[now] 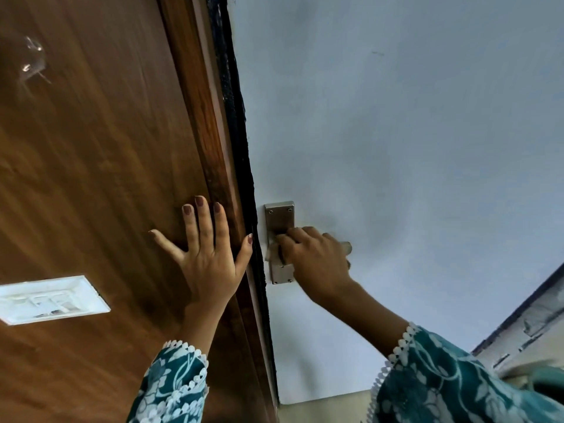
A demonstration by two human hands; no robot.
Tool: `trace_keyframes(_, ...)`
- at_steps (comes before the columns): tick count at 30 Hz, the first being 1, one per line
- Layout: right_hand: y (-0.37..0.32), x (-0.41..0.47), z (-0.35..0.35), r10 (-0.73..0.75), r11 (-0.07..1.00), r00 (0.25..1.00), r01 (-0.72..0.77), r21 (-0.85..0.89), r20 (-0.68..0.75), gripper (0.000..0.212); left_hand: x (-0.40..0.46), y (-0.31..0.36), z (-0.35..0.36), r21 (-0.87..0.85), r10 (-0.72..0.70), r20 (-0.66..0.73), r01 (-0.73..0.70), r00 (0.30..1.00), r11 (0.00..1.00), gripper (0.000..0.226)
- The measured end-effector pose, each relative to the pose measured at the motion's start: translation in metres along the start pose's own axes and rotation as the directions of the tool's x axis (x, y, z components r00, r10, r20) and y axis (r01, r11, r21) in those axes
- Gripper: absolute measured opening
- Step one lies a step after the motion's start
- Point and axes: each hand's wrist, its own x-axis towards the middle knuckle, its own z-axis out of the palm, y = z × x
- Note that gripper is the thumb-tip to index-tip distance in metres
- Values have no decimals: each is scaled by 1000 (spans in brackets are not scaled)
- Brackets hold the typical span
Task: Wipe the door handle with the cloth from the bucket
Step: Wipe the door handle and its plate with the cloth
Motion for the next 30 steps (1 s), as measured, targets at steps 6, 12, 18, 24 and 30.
trace_keyframes(6,57,-18,-12,113,993,993,-113,-25,14,50,-1,-1,2,-4,7,-12,-7,1000,1000,75)
trace_keyframes(12,9,3,-8,-3,1000,999,4,-20,47,44,-1,0,1,-3,10,-22,-10,1000,1000,72)
trace_keyframes(18,32,-2,-12,-13,999,997,15,-29,81,47,-1,-2,-1,-31,26,-12,-27,1000,999,70)
trace_keyframes(24,57,-17,-23,68,996,992,-61,-72,103,49,-3,2,3,-17,8,-23,-9,1000,1000,70)
trace_keyframes(30,-3,5,-4,-45,996,998,48,-69,45,41,-3,-3,0,2,48,-4,-48,999,999,68)
